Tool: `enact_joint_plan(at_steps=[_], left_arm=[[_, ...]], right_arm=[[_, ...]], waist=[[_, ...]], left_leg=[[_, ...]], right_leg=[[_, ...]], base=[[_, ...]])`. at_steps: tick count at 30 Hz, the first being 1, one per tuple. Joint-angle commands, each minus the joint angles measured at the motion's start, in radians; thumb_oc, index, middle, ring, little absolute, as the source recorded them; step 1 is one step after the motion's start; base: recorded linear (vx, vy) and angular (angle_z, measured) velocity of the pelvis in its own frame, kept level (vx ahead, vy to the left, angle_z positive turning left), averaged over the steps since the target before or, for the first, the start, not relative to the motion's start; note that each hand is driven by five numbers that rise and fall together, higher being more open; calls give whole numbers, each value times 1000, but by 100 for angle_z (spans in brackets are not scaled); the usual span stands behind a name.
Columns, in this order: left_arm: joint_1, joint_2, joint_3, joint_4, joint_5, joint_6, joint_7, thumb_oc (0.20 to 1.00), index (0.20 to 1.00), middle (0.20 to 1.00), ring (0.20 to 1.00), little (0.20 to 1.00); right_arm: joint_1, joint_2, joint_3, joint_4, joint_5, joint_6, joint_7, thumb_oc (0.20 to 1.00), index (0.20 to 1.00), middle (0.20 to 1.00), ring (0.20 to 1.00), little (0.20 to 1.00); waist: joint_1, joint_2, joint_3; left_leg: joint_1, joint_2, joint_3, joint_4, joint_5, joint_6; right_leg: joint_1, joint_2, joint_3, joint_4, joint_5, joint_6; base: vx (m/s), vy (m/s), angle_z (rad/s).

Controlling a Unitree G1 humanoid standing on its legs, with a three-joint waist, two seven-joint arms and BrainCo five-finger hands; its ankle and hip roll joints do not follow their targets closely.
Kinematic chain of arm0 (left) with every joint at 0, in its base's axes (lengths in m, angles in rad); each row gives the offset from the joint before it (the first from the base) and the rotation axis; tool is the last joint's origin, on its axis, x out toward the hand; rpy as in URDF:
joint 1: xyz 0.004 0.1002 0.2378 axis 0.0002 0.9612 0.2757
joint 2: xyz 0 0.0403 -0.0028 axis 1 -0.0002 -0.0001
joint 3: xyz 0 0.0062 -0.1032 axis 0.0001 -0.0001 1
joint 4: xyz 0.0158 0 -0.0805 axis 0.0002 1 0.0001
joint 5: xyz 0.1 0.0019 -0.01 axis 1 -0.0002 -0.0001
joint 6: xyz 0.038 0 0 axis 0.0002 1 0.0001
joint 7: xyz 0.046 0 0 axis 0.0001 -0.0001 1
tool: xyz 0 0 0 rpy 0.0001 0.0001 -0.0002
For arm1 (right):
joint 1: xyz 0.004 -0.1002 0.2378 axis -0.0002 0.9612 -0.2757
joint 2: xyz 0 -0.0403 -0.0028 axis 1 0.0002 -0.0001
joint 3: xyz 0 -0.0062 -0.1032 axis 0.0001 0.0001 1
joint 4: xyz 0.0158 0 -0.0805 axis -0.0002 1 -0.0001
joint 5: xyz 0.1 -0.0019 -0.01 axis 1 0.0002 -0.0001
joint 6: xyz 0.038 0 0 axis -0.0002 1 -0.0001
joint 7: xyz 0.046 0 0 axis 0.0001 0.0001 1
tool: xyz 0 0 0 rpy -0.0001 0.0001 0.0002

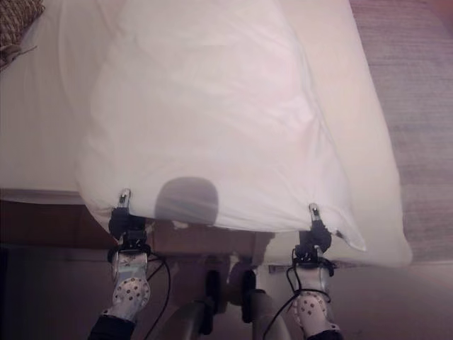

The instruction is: Make the bed

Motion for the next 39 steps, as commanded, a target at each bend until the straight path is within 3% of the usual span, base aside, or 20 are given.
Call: enact_joint_plan(at_steps=[1, 5, 8, 10, 13, 15, 17, 18, 21, 22, 24, 26, 27, 28, 29, 30, 33, 34, 35, 39], left_arm=[[0, 35, 38, -136, 79, -48, -30, 200, 200, 200, 200, 200], [21, 19, 38, -146, 58, -43, -36, 200, 200, 200, 200, 200], [17, -1, 17, -143, 43, -40, -47, 200, 200, 200, 200, 200], [17, -1, 17, -143, 43, -40, -47, 200, 200, 200, 200, 200], [27, -18, 33, -149, 39, -39, -35, 200, 200, 200, 200, 200], [48, -19, 45, -171, 32, -45, -43, 200, 200, 200, 200, 200], [46, -14, 49, -168, 28, -53, -39, 200, 200, 200, 200, 200], [37, -6, 48, -167, 30, -61, -32, 200, 200, 200, 200, 200], [38, -6, 47, -167, 30, -61, -32, 200, 200, 200, 200, 200], [34, 5, 45, -161, 30, -66, -36, 200, 200, 200, 200, 200], [10, 26, 7, -134, 22, -67, -57, 200, 200, 200, 200, 200], [-11, 42, -34, -121, 19, -58, -61, 200, 200, 200, 200, 200], [4, 62, -38, -121, 49, -51, -71, 200, 200, 200, 200, 200], [5, 62, -38, -121, 50, -51, -70, 200, 200, 200, 200, 200], [48, 78, -27, -140, 54, -36, -81, 200, 200, 200, 200, 200], [49, 78, -26, -141, 54, -36, -81, 200, 200, 200, 200, 200], [53, 74, -27, -146, 53, -24, -80, 200, 200, 200, 200, 200], [53, 74, -27, -146, 53, -24, -80, 200, 200, 200, 200, 200], [67, 72, -20, -154, 58, -11, -81, 200, 200, 200, 200, 200], [91, 66, -15, -160, 84, 0, -70, 200, 200, 200, 200, 200]], right_arm=[[-5, -44, -50, -33, -58, -73, 10, 200, 200, 200, 200, 200], [1, -46, -59, -15, -46, -72, 6, 200, 200, 200, 200, 200], [1, -66, -87, -10, -56, -80, -17, 200, 200, 200, 200, 200], [1, -66, -87, -10, -56, -80, -17, 200, 200, 200, 200, 200], [-13, -62, -76, 17, -58, -74, -21, 200, 200, 200, 200, 200], [-20, -66, -62, 25, -58, -69, -12, 200, 200, 200, 200, 200], [-21, -61, -64, 37, -45, -79, -10, 200, 200, 200, 200, 200], [-25, -52, -73, 47, -35, -91, -21, 200, 200, 200, 200, 200], [-25, -52, -73, 47, -35, -91, -21, 200, 200, 200, 200, 200], [-31, -49, -73, 51, -31, -95, -24, 200, 200, 200, 200, 200], [-30, -41, -79, 41, -46, -86, -30, 200, 200, 200, 200, 200], [-30, -25, -72, 36, -68, -82, -49, 200, 200, 200, 200, 200], [-37, -9, -65, 33, -78, -72, -47, 200, 200, 200, 200, 200], [-36, -9, -64, 32, -78, -72, -48, 200, 200, 200, 200, 200], [-56, 6, -38, 45, -94, -54, -29, 200, 200, 200, 200, 200], [-55, 7, -37, 45, -95, -54, -30, 200, 200, 200, 200, 200], [-54, 11, -24, 37, -55, -54, -5, 200, 200, 200, 200, 200], [-54, 11, -24, 37, -54, -55, -4, 200, 200, 200, 200, 200], [-49, 7, -24, 42, -50, -55, 3, 200, 200, 200, 200, 200], [-13, 0, -12, 26, -36, -55, 25, 200, 200, 200, 200, 200]], waist=[[-1, 1, -65], [-1, 16, -78], [-10, 39, -42], [-11, 39, -42], [-4, 24, -45], [20, -10, -43], [29, -18, -51], [37, -11, -64], [36, -11, -64], [39, -6, -68], [31, -11, -54], [18, -12, -50], [14, -18, -66], [14, -17, -66], [42, -25, -86], [41, -25, -87], [31, -32, -94], [30, -34, -97], [33, -38, -97], [26, -52, -94]], left_leg=[[-12, -17, 0, -6, -31, -50], [-12, -9, 11, -9, -23, -53], [-101, 23, 37, 189, 71, -177], [-102, 23, 36, 190, 70, -177], [-95, 60, 40, 205, 16, -132], [-94, 139, -62, 153, 0, -107], [-61, 206, -152, 17, 75, -116], [-32, 276, -206, -101, 149, -142], [-26, 277, -206, -112, 154, -143], [-1, 282, -223, -130, 130, -152], [-50, 186, -172, 22, 15, -151], [-97, 128, -126, 131, -43, -139], [-105, 97, -96, 160, -79, -107], [-106, 98, -96, 163, -81, -107], [-98, 91, -58, 172, -108, -86], [-98, 90, -58, 172, -107, -86], [-63, 56, -43, 100, -80, -63], [-65, 54, -43, 97, -76, -63], [-35, 33, -27, 41, -63, -59], [29, -5, -13, -70, -23, -64]], right_leg=[[7, 13, 16, -121, 120, 101], [35, 16, 18, -165, 123, 95], [73, -8, -23, -168, 96, 65], [73, -8, -23, -168, 96, 65], [48, -13, -28, -111, 85, 64], [32, -42, 7, -75, 70, 70], [15, -55, 16, -50, 54, 74], [4, -66, 29, -31, 40, 90], [5, -66, 27, -31, 39, 89], [10, -94, 31, -38, 49, 117], [65, -209, 30, -133, 139, 175], [115, -279, 22, -250, 255, 194], [135, -335, 10, -353, 358, 188], [137, -334, 9, -357, 360, 189], [144, -353, -84, -409, 419, 199], [145, -353, -85, -411, 420, 199], [112, -226, -53, -301, 249, 158], [107, -228, -52, -299, 249, 158], [89, -130, -70, -223, 173, 135], [77, 0, -56, -172, 118, 110]], base=[[-45, -26, -6], [2, -87, -6], [-61, -122, 29], [-29, -50, 47], [-19, -40, 0], [9, 92, -10], [57, 265, -26], [70, 321, 1], [26, 184, 12], [27, 676, -2], [32, 833, 16], [62, 743, 49], [66, 648, 47], [114, 771, 38], [68, 344, 12], [76, 514, -31], [6, 356, -43], [-25, 370, -12], [-32, 313, -6], [-12, 186, -24]])
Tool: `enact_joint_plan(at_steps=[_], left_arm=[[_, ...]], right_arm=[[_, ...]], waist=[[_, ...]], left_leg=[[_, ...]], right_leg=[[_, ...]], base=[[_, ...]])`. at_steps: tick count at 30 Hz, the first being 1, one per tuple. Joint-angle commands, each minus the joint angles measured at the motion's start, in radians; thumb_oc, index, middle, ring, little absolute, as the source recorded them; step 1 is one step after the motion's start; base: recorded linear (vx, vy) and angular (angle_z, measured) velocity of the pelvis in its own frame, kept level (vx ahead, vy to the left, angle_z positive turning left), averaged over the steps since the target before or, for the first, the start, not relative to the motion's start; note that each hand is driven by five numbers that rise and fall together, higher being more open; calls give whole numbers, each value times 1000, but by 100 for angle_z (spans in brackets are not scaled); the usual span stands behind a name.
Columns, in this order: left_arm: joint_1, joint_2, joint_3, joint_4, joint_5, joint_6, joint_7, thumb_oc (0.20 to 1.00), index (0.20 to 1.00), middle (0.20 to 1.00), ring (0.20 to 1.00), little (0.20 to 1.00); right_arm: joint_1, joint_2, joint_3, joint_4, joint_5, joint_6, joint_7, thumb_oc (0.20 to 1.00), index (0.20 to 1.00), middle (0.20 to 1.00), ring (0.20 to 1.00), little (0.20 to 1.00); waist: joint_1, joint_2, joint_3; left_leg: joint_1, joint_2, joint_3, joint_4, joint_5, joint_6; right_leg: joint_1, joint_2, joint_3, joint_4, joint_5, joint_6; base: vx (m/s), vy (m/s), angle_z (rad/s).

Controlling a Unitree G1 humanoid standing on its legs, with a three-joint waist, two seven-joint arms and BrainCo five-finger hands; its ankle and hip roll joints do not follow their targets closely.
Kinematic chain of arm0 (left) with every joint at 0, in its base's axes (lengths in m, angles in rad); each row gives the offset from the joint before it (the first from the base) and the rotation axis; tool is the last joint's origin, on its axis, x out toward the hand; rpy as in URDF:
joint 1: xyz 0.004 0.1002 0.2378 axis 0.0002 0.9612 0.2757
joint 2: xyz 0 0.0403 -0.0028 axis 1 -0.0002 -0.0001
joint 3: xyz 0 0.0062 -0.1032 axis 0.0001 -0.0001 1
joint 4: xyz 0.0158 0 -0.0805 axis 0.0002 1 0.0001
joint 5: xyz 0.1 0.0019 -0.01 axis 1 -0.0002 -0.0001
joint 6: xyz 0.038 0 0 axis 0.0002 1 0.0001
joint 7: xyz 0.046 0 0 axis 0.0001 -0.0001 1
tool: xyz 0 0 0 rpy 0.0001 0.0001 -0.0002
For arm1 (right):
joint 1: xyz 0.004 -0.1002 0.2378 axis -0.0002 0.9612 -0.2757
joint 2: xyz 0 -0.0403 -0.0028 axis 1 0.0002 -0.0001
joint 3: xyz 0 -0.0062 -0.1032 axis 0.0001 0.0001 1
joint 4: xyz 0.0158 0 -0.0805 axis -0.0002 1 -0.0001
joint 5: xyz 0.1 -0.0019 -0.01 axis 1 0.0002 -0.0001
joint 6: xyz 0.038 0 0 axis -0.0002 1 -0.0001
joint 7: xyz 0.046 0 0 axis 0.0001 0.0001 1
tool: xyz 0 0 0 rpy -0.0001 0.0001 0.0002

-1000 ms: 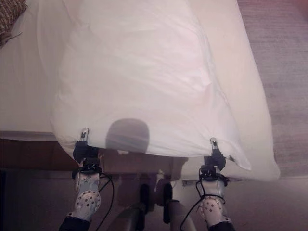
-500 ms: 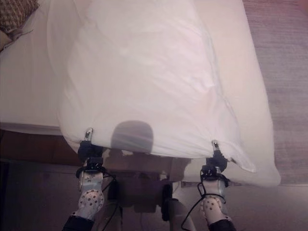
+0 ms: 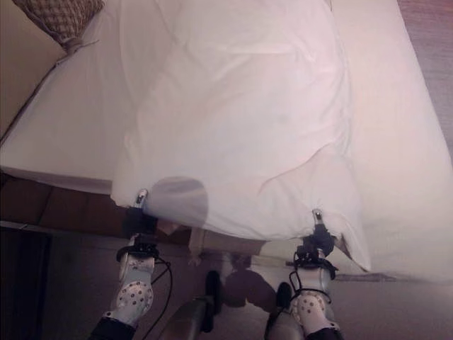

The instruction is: Make the bed

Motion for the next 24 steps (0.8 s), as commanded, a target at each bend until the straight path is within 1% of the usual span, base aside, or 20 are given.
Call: enact_joint_plan(at_steps=[1, 2, 3, 4, 7, 8, 9, 10, 11, 12, 13, 14, 16, 17, 19, 20, 21, 22, 23, 24], left_arm=[[33, 47, 34, -164, 87, -41, -28, 200, 200, 200, 200, 200], [33, 44, 32, -163, 88, -41, -26, 200, 200, 200, 200, 200], [32, 38, 32, -163, 89, -38, -25, 200, 200, 200, 200, 200], [32, 38, 32, -163, 89, -38, -25, 200, 200, 200, 200, 200], [54, 25, 37, -164, 77, -40, -34, 200, 200, 200, 200, 200], [62, 15, 37, -165, 65, -35, -36, 200, 200, 200, 200, 200], [62, 8, 36, -159, 64, -35, -42, 200, 200, 200, 200, 200], [49, -4, 25, -152, 51, -40, -44, 200, 200, 200, 200, 200], [48, -4, 25, -152, 50, -40, -44, 200, 200, 200, 200, 200], [39, -10, 23, -150, 48, -45, -44, 200, 200, 200, 200, 200], [41, -23, 25, -148, 44, -44, -39, 200, 200, 200, 200, 200], [41, -23, 25, -148, 44, -44, -39, 200, 200, 200, 200, 200], [46, -30, 43, -144, 45, -48, -24, 200, 200, 200, 200, 200], [47, -28, 54, -149, 48, -50, -16, 200, 200, 200, 200, 200], [44, -23, 73, -158, 60, -57, -4, 200, 200, 200, 200, 200], [40, -17, 90, -160, 77, -69, 14, 200, 200, 200, 200, 200], [36, -12, 96, -155, 83, -79, 24, 200, 200, 200, 200, 200], [36, -12, 96, -155, 84, -79, 24, 200, 200, 200, 200, 200], [27, -7, 94, -157, 90, -82, 33, 200, 200, 200, 200, 200], [24, -5, 93, -153, 91, -84, 35, 200, 200, 200, 200, 200]], right_arm=[[-11, -28, -6, -40, -6, -49, 55, 200, 200, 200, 200, 200], [-6, -33, -1, -40, -8, -52, 55, 200, 200, 200, 200, 200], [14, -43, -6, -53, -18, -49, 52, 200, 200, 200, 200, 200], [14, -43, -6, -53, -19, -49, 51, 200, 200, 200, 200, 200], [30, -63, -17, -48, -20, -41, 52, 200, 200, 200, 200, 200], [34, -70, -27, -45, -19, -41, 47, 200, 200, 200, 200, 200], [38, -75, -36, -46, -23, -44, 44, 200, 200, 200, 200, 200], [37, -87, -55, -48, -22, -51, 37, 200, 200, 200, 200, 200], [37, -87, -55, -49, -23, -51, 37, 200, 200, 200, 200, 200], [35, -100, -60, -45, -32, -52, 30, 200, 200, 200, 200, 200], [32, -103, -60, -42, -30, -52, 24, 200, 200, 200, 200, 200], [32, -104, -59, -42, -30, -52, 24, 200, 200, 200, 200, 200], [14, -107, -52, -25, -43, -48, 13, 200, 200, 200, 200, 200], [6, -103, -51, -19, -42, -48, 10, 200, 200, 200, 200, 200], [-5, -109, -57, -9, -62, -49, -2, 200, 200, 200, 200, 200], [-10, -106, -65, -3, -70, -60, -15, 200, 200, 200, 200, 200], [-15, -103, -75, 6, -63, -71, -27, 200, 200, 200, 200, 200], [-16, -103, -75, 6, -63, -71, -27, 200, 200, 200, 200, 200], [-19, -100, -90, 11, -51, -82, -38, 200, 200, 200, 200, 200], [-19, -97, -100, 22, -52, -86, -50, 200, 200, 200, 200, 200]], waist=[[6, -46, -54], [2, -41, -51], [-5, -29, -46], [-6, -28, -46], [-8, 5, -47], [-14, 18, -54], [-20, 31, -56], [-21, 53, -27], [-23, 55, -26], [-23, 64, -17], [-28, 69, -22], [-28, 70, -22], [-24, 67, -30], [-16, 55, -29], [-1, 33, -32], [11, 33, -38], [12, 37, -39], [12, 37, -39], [7, 47, -41], [5, 56, -42]], left_leg=[[45, -31, -39, -28, -46, -69], [54, -34, -35, -36, -44, -67], [52, -40, -24, -12, -54, -59], [51, -40, -25, -10, -56, -59], [41, -38, -7, 8, -59, -55], [35, -37, 6, 23, -61, -61], [19, -36, 12, 75, -62, -75], [-23, -23, 21, 186, 11, -158], [-26, -23, 19, 191, 10, -159], [-34, -21, 22, 219, 31, -190], [-31, -16, 40, 227, 13, -186], [-33, -16, 40, 229, 11, -186], [-19, 18, 38, 199, -28, -142], [-28, 42, 7, 189, -37, -130], [-36, 93, -96, 136, -24, -121], [-26, 150, -204, 26, 43, -128], [-20, 190, -233, -38, 87, -141], [-15, 191, -233, -48, 92, -142], [-12, 229, -224, -116, 134, -155], [-5, 243, -200, -150, 148, -167]], right_leg=[[73, 117, 13, -227, 150, 1], [57, 139, 38, -223, 154, -4], [57, 139, 54, -227, 153, -13], [58, 139, 53, -228, 153, -13], [59, 128, 55, -231, 155, -12], [66, 125, 55, -243, 151, -13], [76, 121, 57, -249, 143, -20], [90, 113, 41, -229, 125, -35], [90, 113, 38, -228, 124, -36], [90, 108, 31, -211, 118, -40], [86, 100, 24, -194, 116, -40], [85, 100, 24, -193, 116, -40], [70, 95, 35, -175, 108, -38], [64, 87, 54, -169, 107, -37], [54, 60, 83, -169, 109, -28], [23, 66, 106, -141, 94, -25], [8, 63, 115, -127, 88, -22], [8, 63, 114, -125, 87, -23], [2, 49, 110, -121, 80, -13], [1, 37, 104, -122, 81, -4]], base=[[-17, 43, -9], [-7, -4, -14], [1, -12, -13], [-9, -8, -23], [-11, -21, -17], [17, -77, -9], [-6, -124, 2], [-20, -100, 9], [-46, -88, 26], [-18, -40, 42], [-16, -38, 41], [12, -14, 25], [5, 16, -6], [-2, 62, -25], [35, 135, -23], [63, 244, -16], [45, 207, -19], [30, 223, -27], [41, 252, -23], [69, 555, -24]])
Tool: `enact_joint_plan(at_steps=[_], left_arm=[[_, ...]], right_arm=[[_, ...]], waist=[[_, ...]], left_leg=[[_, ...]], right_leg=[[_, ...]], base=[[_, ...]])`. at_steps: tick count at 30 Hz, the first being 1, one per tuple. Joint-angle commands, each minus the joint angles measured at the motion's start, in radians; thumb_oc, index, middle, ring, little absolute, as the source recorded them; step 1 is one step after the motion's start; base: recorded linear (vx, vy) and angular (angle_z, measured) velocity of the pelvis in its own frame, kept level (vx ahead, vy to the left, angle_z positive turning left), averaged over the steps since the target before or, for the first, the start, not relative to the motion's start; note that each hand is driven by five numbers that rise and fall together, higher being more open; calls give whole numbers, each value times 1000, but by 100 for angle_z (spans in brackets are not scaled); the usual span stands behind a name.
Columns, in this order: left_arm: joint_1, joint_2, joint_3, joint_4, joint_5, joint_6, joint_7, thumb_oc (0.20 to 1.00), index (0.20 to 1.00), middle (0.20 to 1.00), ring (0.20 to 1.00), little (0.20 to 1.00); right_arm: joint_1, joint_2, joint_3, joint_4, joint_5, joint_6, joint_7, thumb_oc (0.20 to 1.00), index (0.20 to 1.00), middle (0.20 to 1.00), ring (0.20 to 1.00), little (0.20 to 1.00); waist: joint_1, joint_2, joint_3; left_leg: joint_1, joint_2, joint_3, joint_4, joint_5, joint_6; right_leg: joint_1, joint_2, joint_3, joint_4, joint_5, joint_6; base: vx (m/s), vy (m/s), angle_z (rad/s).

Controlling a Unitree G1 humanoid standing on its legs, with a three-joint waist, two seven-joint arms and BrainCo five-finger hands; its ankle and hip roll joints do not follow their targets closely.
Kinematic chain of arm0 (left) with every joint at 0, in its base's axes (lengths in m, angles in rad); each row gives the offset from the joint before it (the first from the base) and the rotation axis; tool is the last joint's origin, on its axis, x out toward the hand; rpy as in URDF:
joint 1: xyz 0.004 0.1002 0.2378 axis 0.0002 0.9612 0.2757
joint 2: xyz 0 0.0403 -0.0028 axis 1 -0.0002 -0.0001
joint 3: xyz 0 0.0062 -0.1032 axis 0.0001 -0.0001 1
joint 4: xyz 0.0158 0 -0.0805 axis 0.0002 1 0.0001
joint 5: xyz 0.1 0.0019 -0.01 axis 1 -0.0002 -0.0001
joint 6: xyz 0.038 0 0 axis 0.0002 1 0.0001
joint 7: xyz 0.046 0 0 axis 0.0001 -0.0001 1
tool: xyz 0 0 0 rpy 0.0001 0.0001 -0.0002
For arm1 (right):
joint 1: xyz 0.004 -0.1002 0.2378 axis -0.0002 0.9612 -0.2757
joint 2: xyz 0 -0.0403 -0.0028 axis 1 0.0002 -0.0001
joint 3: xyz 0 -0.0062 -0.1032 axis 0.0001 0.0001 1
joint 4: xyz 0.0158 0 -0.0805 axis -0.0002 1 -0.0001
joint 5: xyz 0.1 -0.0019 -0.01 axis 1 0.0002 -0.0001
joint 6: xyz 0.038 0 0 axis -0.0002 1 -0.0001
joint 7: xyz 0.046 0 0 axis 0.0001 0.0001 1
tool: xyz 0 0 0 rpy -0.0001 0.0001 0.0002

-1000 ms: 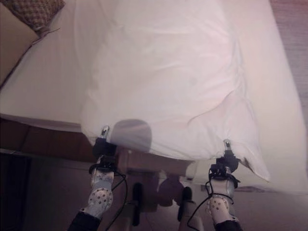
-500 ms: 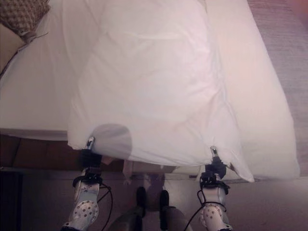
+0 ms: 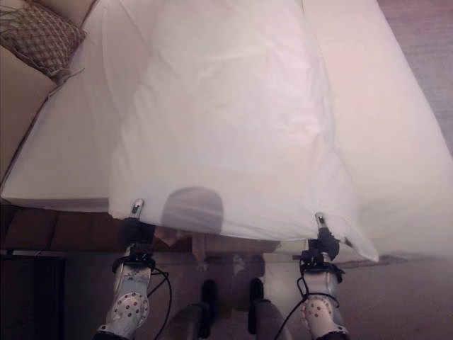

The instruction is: Make the bed

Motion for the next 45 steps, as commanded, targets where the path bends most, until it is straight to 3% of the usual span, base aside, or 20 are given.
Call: enact_joint_plan(at_steps=[1, 2, 4, 6, 7, 8, 9, 10, 11, 12, 13, 15, 17, 22, 28, 30, 32, 36, 39, 45], left_arm=[[2, 39, 81, -101, 74, -111, 14, 200, 200, 200, 200, 200], [2, 39, 81, -101, 74, -111, 14, 200, 200, 200, 200, 200], [-19, 59, 73, -98, 82, -116, 25, 200, 200, 200, 200, 200], [-37, 78, 61, -82, 113, -114, 29, 200, 200, 200, 200, 200], [-19, 79, 53, -90, 97, -114, 13, 200, 200, 200, 200, 200], [-19, 79, 53, -91, 97, -114, 13, 200, 200, 200, 200, 200], [3, 94, 65, -98, 121, -111, 9, 200, 200, 200, 200, 200], [27, 107, 77, -107, 136, -103, 11, 200, 200, 200, 200, 200], [40, 105, 83, -101, 126, -103, 14, 200, 200, 200, 200, 200], [40, 104, 83, -100, 126, -103, 14, 200, 200, 200, 200, 200], [31, 97, 90, -81, 129, -105, 31, 200, 200, 200, 200, 200], [24, 89, 109, -62, 142, -104, 47, 200, 200, 200, 200, 200], [24, 75, 113, -17, 146, -103, 59, 200, 200, 200, 200, 200], [48, 15, 130, 126, 58, -83, 76, 200, 200, 200, 200, 200], [57, -20, 136, 349, 26, -30, 88, 200, 200, 200, 200, 200], [56, -20, 136, 350, 25, -30, 87, 200, 200, 200, 200, 200], [9, -40, 145, 605, 60, 11, 86, 200, 200, 200, 200, 200], [-27, -51, 145, 801, 93, 36, 72, 200, 200, 200, 200, 200], [-85, -22, 164, 1035, 228, 76, 65, 200, 200, 200, 200, 200], [-83, -14, 191, 1120, 269, 78, 50, 200, 200, 200, 200, 200]], right_arm=[[-6, -32, -90, -17, -46, -94, -46, 200, 200, 200, 200, 200], [-6, -32, -90, -18, -47, -94, -47, 200, 200, 200, 200, 200], [-16, -27, -91, -27, -65, -91, -59, 200, 200, 200, 200, 200], [-17, -20, -110, -45, -91, -88, -75, 200, 200, 200, 200, 200], [-23, -18, -106, -32, -97, -77, -79, 200, 200, 200, 200, 200], [-23, -18, -106, -31, -98, -77, -79, 200, 200, 200, 200, 200], [-38, -11, -100, -20, -116, -74, -72, 200, 200, 200, 200, 200], [-44, -9, -95, -15, -136, -61, -70, 200, 200, 200, 200, 200], [-55, -13, -84, 10, -121, -59, -63, 200, 200, 200, 200, 200], [-55, -14, -84, 12, -120, -60, -61, 200, 200, 200, 200, 200], [-56, -14, -75, 28, -126, -50, -54, 200, 200, 200, 200, 200], [-58, -12, -75, 48, -123, -46, -50, 200, 200, 200, 200, 200], [-47, -24, -75, 74, -133, -41, -45, 200, 200, 200, 200, 200], [-18, -18, -92, 188, -128, -9, -46, 200, 200, 200, 200, 200], [14, -10, -92, 402, -170, 50, -57, 200, 200, 200, 200, 200], [13, -11, -92, 403, -169, 50, -56, 200, 200, 200, 200, 200], [3, -6, -74, 584, -188, 84, -37, 200, 200, 200, 200, 200], [-22, -13, -55, 776, -235, 125, -13, 200, 200, 200, 200, 200], [-50, -23, -6, 921, -386, 171, -8, 200, 200, 200, 200, 200], [-43, -18, 9, 963, -427, 186, 23, 200, 200, 200, 200, 200]], waist=[[18, 20, -63], [18, 20, -63], [11, 16, -52], [-6, 21, -37], [-12, 33, -44], [-12, 33, -44], [-7, 33, -42], [6, 32, -41], [1, 24, -44], [2, 23, -42], [-6, 14, -42], [-3, 8, -32], [-15, 13, -13], [-3, 5, 1], [-10, 3, -17], [-12, 4, -17], [-11, 10, -26], [-9, 15, -29], [-10, 13, -30], [-10, 10, -36]], left_leg=[[49, 11, 65, -192, 177, -11], [47, 10, 65, -189, 175, -11], [15, -33, 82, -132, 133, -6], [-55, -128, 123, 44, 47, 10], [-60, -166, 147, 76, 9, 36], [-60, -167, 147, 76, 9, 36], [-52, -174, 173, 82, -12, 47], [-40, -168, 198, 84, -20, 51], [-20, -182, 208, 45, -13, 65], [-16, -181, 209, 42, -13, 64], [-9, -192, 216, 32, -10, 67], [7, -205, 229, 21, -12, 69], [15, -213, 217, 29, -15, 74], [-1, -196, 230, 52, -12, 76], [5, -175, 212, -28, 40, 58], [6, -175, 210, -29, 41, 58], [21, -163, 197, -86, 73, 47], [24, -160, 197, -96, 78, 45], [27, -160, 197, -91, 73, 44], [28, -165, 198, -70, 56, 48]], right_leg=[[31, -58, 26, -113, 84, 159], [32, -59, 26, -114, 84, 160], [40, -121, 38, -165, 128, 193], [90, -223, 51, -256, 210, 221], [119, -272, 44, -316, 256, 214], [121, -273, 43, -320, 258, 214], [119, -290, 18, -343, 314, 212], [118, -282, -43, -340, 309, 208], [99, -227, -58, -307, 258, 190], [98, -227, -56, -301, 254, 190], [81, -182, -49, -292, 236, 183], [65, -143, -48, -279, 213, 175], [44, -112, 29, -236, 192, 170], [11, -103, 39, -199, 190, 180], [39, -92, -14, -264, 192, 176], [40, -92, -15, -265, 192, 176], [50, -87, -37, -289, 196, 175], [54, -87, -46, -293, 197, 174], [57, -87, -44, -285, 194, 174], [59, -88, -42, -263, 184, 175]], base=[[52, 424, -18], [10, 470, -19], [8, 434, -15], [126, 708, 24], [139, 621, 67], [133, 572, 86], [83, 344, 46], [97, 504, 2], [63, 306, -78], [27, 244, -84], [23, 154, -76], [26, 148, -33], [4, 57, -9], [-28, -66, -4], [9, -125, 5], [8, -46, 12], [27, -92, 4], [20, -18, 12], [3, 2, 1], [14, 15, 4]])
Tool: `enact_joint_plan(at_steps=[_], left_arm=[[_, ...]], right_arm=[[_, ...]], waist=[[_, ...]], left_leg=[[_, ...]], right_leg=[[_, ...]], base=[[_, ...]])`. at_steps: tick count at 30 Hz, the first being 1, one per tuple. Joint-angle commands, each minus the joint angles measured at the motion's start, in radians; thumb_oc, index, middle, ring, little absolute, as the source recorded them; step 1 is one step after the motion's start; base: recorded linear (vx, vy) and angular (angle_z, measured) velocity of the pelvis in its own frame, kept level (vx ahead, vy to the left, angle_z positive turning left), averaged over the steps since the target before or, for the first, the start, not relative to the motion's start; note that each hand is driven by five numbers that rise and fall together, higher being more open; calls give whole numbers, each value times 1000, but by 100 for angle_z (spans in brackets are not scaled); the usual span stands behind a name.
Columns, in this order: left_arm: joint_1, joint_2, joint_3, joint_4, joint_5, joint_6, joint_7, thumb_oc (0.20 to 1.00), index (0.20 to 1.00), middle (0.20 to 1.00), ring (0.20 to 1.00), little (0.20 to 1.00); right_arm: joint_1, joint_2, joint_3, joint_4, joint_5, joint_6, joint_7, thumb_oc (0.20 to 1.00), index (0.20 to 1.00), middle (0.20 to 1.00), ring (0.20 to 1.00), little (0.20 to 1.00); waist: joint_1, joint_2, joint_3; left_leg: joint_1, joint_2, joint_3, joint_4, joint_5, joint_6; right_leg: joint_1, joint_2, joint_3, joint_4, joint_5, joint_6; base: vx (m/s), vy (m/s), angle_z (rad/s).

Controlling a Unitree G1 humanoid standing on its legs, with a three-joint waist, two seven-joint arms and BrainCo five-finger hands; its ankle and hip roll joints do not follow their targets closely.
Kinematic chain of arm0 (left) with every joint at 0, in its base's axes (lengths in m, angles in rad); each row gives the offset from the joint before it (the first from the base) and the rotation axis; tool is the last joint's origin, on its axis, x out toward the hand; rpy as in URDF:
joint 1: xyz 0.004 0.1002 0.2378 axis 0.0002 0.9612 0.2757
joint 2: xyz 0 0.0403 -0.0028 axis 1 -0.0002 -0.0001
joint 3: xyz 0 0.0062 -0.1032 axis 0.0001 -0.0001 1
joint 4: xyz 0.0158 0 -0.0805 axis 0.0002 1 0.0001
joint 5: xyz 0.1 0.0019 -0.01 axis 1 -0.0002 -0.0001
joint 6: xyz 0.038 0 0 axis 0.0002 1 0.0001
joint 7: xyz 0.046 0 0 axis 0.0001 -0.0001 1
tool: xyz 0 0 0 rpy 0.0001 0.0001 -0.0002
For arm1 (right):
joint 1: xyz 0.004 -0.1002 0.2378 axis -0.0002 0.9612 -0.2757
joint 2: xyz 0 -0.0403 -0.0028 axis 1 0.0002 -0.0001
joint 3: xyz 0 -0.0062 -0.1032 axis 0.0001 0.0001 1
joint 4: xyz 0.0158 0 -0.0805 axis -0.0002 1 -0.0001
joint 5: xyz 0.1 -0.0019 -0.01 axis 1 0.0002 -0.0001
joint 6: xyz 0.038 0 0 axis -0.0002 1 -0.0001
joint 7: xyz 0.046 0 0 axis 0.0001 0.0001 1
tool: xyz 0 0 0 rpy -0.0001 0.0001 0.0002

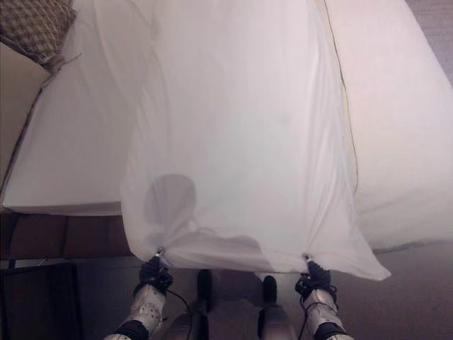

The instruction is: Make the bed

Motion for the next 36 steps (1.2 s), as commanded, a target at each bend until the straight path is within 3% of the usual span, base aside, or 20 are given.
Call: enact_joint_plan(at_steps=[1, 2, 3, 4, 5, 6, 7, 8, 12, 13, 15, 19, 22, 24, 29, 32, 34, 36], left_arm=[[153, 51, 99, 140, 18, 22, 44, 200, 200, 200, 200, 200], [157, 52, 98, 149, 35, 27, 37, 200, 200, 200, 200, 200], [157, 52, 99, 149, 35, 27, 37, 200, 200, 200, 200, 200], [165, 57, 98, 171, 72, 37, 28, 200, 200, 200, 200, 200], [167, 57, 99, 180, 80, 38, 29, 200, 200, 200, 200, 200], [167, 57, 99, 180, 80, 38, 29, 278, 278, 278, 278, 278], [168, 57, 95, 183, 95, 43, 29, 573, 573, 573, 573, 573], [172, 56, 92, 192, 113, 52, 23, 1000, 1000, 1000, 1000, 1000], [188, 55, 66, 199, 165, 61, 12, 1000, 1000, 1000, 1000, 1000], [208, 59, -2, 183, 281, 82, -11, 1000, 1000, 1000, 1000, 1000], [208, 59, -2, 183, 282, 82, -11, 1000, 1000, 1000, 1000, 1000], [253, 80, -63, 201, 434, 98, -41, 1000, 1000, 1000, 1000, 1000], [289, 107, -141, 208, 649, 106, -29, 1000, 1000, 1000, 1000, 1000], [297, 113, -125, 215, 650, 106, -21, 1000, 1000, 1000, 1000, 1000], [307, 163, -208, 152, 818, 71, -11, 1000, 1000, 1000, 1000, 1000], [294, 207, -244, 63, 841, 41, -8, 1000, 1000, 1000, 1000, 1000], [266, 287, -341, -100, 916, -15, -20, 1000, 1000, 1000, 1000, 1000], [242, 312, -398, -129, 954, -35, -37, 1000, 1000, 1000, 1000, 1000]], right_arm=[[163, -23, 34, 89, -96, 66, 6, 200, 200, 200, 200, 200], [162, -32, 54, 92, -142, 75, 11, 206, 206, 206, 206, 206], [162, -32, 54, 92, -143, 75, 11, 310, 310, 310, 310, 310], [167, -44, 93, 85, -212, 87, 36, 564, 564, 564, 564, 564], [166, -49, 96, 87, -222, 89, 38, 944, 944, 944, 944, 944], [166, -49, 96, 87, -222, 89, 38, 1000, 1000, 1000, 1000, 1000], [165, -51, 104, 88, -242, 93, 40, 1000, 1000, 1000, 1000, 1000], [167, -51, 105, 90, -254, 94, 38, 1000, 1000, 1000, 1000, 1000], [166, -50, 100, 113, -273, 98, 40, 1000, 1000, 1000, 1000, 1000], [169, -53, 138, 123, -358, 112, 58, 1000, 1000, 1000, 1000, 1000], [169, -53, 138, 123, -358, 112, 58, 1000, 1000, 1000, 1000, 1000], [194, -56, 138, 129, -387, 113, 74, 1000, 1000, 1000, 1000, 1000], [219, -65, 142, 123, -414, 107, 91, 1000, 1000, 1000, 1000, 1000], [227, -65, 139, 118, -410, 106, 94, 1000, 1000, 1000, 1000, 1000], [244, -84, 123, 73, -396, 82, 97, 1000, 1000, 1000, 1000, 1000], [232, -109, 129, 0, -399, 60, 92, 1000, 1000, 1000, 1000, 1000], [227, -157, 158, -129, -418, 23, 93, 1000, 1000, 1000, 1000, 1000], [215, -174, 176, -160, -407, 11, 114, 1000, 1000, 1000, 1000, 1000]], waist=[[21, -23, -7], [23, -22, -6], [22, -22, -6], [27, -23, -5], [29, -24, -5], [29, -24, -5], [30, -24, -5], [30, -25, -6], [34, -29, -12], [39, -29, -18], [39, -29, -18], [42, -29, -34], [43, -30, -43], [44, -30, -48], [44, -26, -58], [41, -24, -60], [38, -24, -54], [37, -25, -50]], left_leg=[[-27, -48, 14, 60, -63, 14], [-27, -50, 14, 62, -63, 15], [-27, -50, 14, 62, -64, 15], [-27, -52, 14, 58, -61, 16], [-27, -53, 14, 57, -61, 16], [-27, -53, 14, 57, -61, 16], [-25, -54, 15, 55, -61, 16], [-24, -54, 15, 57, -61, 17], [-22, -55, 8, 59, -61, 18], [-17, -55, 0, 55, -58, 18], [-17, -55, 0, 55, -58, 18], [-5, -58, -11, 46, -57, 18], [8, -58, -12, 40, -60, 19], [11, -59, -13, 40, -61, 18], [25, -60, -22, 35, -63, 17], [27, -59, -21, 36, -65, 16], [26, -61, -21, 39, -66, 15], [29, -62, -20, 41, -70, 14]], right_leg=[[-32, -11, 21, -105, 156, 42], [-30, -12, 21, -107, 158, 42], [-29, -12, 21, -107, 158, 43], [-27, -15, 19, -116, 163, 45], [-25, -16, 18, -120, 166, 46], [-25, -15, 18, -120, 166, 46], [-23, -16, 17, -123, 167, 46], [-20, -17, 16, -125, 169, 47], [-11, -18, 10, -130, 169, 47], [-4, -16, 5, -131, 167, 46], [-3, -16, 5, -131, 167, 46], [16, -18, -9, -143, 165, 47], [30, -18, -11, -152, 164, 50], [35, -19, -11, -154, 164, 50], [52, -23, -20, -160, 158, 55], [54, -25, -23, -160, 155, 57], [52, -25, -24, -154, 152, 59], [54, -24, -22, -151, 149, 60]], base=[[0, 0, 0], [0, 0, 0], [-9, 22, 4], [-10, 20, 4], [-10, 20, 4], [0, 0, 0], [0, 0, 0], [0, 0, 0], [0, 0, 0], [0, 0, 0], [0, 0, 0], [27, -26, 7], [32, -22, 11], [31, -17, 4], [14, -6, 2], [0, 0, 0], [0, 0, 0], [0, 0, 0]])
